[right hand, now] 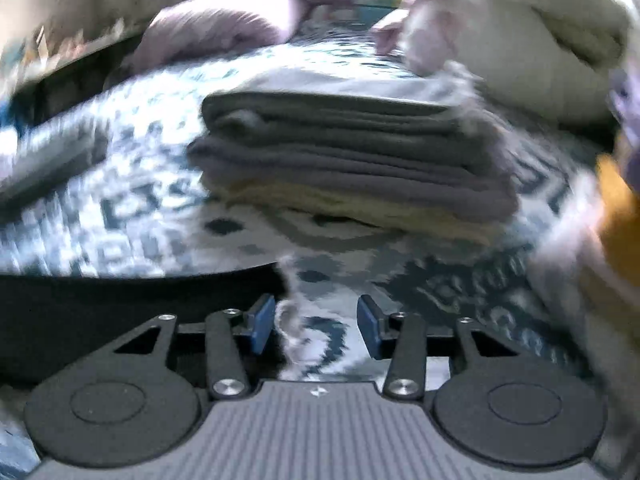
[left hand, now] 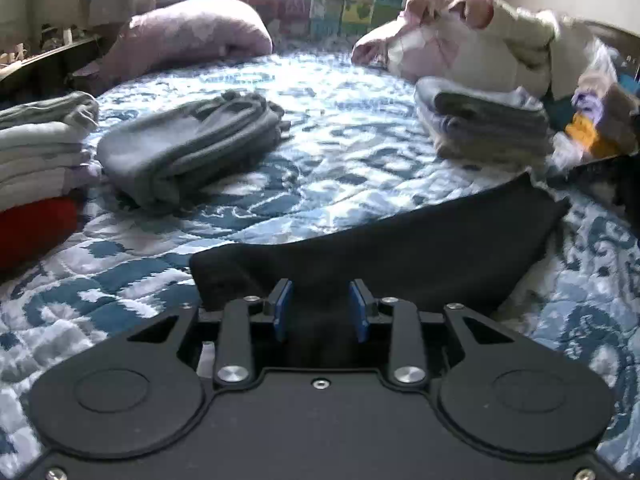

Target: Fold clothes

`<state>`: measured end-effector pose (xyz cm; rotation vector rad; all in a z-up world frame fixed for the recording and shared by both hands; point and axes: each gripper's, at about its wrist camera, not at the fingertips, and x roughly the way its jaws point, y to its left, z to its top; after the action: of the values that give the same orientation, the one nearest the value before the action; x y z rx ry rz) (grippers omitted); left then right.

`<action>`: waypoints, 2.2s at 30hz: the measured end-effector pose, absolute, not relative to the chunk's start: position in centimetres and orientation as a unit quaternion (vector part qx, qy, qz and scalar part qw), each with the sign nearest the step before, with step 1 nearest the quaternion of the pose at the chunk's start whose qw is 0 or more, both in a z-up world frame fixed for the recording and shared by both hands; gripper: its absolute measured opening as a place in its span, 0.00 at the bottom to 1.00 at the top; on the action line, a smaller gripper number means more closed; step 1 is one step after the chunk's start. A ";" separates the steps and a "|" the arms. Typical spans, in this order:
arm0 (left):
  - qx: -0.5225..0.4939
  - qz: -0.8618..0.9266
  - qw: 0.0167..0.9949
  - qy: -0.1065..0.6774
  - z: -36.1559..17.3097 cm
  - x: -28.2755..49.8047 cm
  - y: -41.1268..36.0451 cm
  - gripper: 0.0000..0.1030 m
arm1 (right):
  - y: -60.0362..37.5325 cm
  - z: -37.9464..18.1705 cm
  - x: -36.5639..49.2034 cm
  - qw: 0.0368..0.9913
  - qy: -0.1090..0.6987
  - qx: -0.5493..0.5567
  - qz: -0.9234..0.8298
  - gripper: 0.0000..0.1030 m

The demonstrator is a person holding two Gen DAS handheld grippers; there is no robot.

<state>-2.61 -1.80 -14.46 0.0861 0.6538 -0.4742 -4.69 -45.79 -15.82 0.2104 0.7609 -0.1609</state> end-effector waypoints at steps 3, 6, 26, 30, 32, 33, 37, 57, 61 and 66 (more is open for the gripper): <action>0.024 -0.234 0.922 0.308 -14.2 -3.4 -1.1 0.29 | -47.9 -15.8 -6.4 0.909 0.363 0.189 -0.082 0.47; 0.009 -0.228 0.921 0.315 -15.1 -3.0 -0.5 0.29 | -48.3 -16.5 -7.2 0.896 0.356 0.258 -0.067 0.59; -0.291 -0.158 0.872 0.360 -19.3 -1.2 7.7 0.49 | -44.4 -20.5 -8.3 0.853 0.278 0.431 -0.093 0.53; -0.306 -0.137 0.864 0.375 -19.9 0.4 6.5 0.16 | -43.6 -21.1 -7.0 0.858 0.277 0.418 -0.112 0.16; -0.330 -0.137 0.853 0.382 -19.5 0.1 7.0 0.14 | -43.5 -21.3 -6.9 0.856 0.277 0.421 -0.116 0.14; -0.344 -0.138 0.845 0.387 -19.3 -0.1 7.5 0.13 | -43.7 -21.1 -6.9 0.851 0.280 0.429 -0.116 0.13; -0.376 -0.149 0.819 0.407 -17.1 -3.3 9.1 0.12 | -44.4 -19.3 -9.1 0.836 0.293 0.454 -0.099 0.12; -0.173 -0.174 0.898 0.364 -15.7 -8.2 7.5 0.17 | -43.6 -20.6 -22.1 0.853 0.273 0.440 -0.062 0.49; -0.176 -0.181 0.901 0.354 -15.4 -8.2 7.8 0.14 | -42.6 -20.5 -21.6 0.871 0.269 0.405 -0.071 0.29; -0.265 -0.204 0.888 0.315 -15.1 -7.8 9.0 0.14 | -42.6 -21.3 -21.9 0.871 0.257 0.412 -0.079 0.13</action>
<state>-7.85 9.01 -15.13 -0.5511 0.6544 -0.4233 -21.89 -42.58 -21.30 0.8606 0.5374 -0.1657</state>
